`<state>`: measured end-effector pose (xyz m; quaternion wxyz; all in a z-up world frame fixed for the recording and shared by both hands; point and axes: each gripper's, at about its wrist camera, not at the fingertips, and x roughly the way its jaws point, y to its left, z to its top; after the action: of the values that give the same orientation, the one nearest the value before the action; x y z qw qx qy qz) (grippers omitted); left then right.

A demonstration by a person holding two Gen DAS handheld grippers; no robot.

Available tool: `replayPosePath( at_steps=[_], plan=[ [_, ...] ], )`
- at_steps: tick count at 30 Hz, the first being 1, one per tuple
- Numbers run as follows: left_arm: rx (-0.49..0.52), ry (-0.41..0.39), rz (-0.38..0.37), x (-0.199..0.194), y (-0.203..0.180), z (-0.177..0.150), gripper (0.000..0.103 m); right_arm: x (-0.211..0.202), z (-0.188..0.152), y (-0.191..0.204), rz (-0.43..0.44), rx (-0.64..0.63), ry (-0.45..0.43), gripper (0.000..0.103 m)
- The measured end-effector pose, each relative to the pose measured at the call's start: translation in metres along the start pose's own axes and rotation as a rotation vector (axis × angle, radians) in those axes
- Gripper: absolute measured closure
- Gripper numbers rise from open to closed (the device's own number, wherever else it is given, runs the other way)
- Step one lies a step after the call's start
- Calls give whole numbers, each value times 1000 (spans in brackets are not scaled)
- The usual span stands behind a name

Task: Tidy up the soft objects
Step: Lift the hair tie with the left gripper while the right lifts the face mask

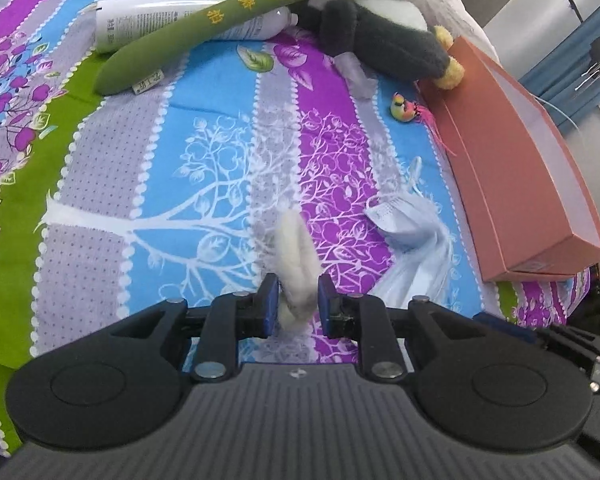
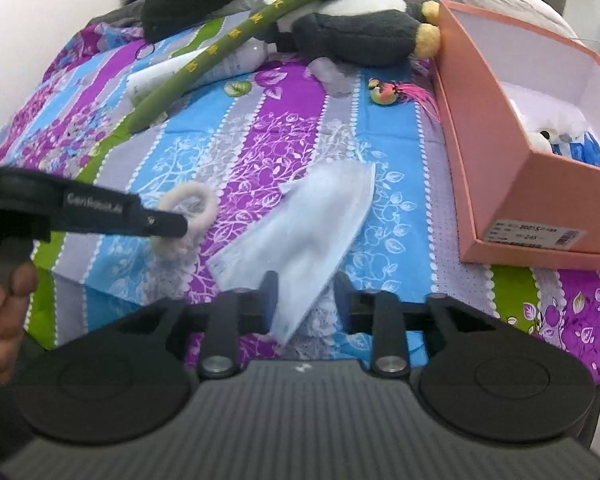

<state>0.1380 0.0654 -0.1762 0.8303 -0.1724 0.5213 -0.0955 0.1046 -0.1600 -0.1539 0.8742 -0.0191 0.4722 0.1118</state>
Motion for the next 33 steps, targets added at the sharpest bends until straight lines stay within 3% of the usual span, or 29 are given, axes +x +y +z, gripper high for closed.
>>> replayPosePath(
  at_steps=[5,10,16,21,23,26,29,33],
  plan=[
    [14,29,24,2,5,0,73,4,5,-6,4,50,-4,44],
    [26,38,38,1,10,0,65,21,12,-5,-2,57,-4,44],
    [50,49,48,-2,11,0,64,49,17,-8,6,98,8,45],
    [86,59,58,-3,7,-2,64,64,20,0,-9,37,-14,47],
    [98,62,63,-3,7,-2,64,68,20,1,-8,31,-15,53],
    [116,59,74,-4,7,0,64,68,22,1,-26,8,-12,76],
    [123,64,81,-4,9,3,63,66,24,-4,-28,8,-7,92],
    [136,71,73,-2,9,4,64,57,26,-12,-30,7,-3,95]
  ],
)
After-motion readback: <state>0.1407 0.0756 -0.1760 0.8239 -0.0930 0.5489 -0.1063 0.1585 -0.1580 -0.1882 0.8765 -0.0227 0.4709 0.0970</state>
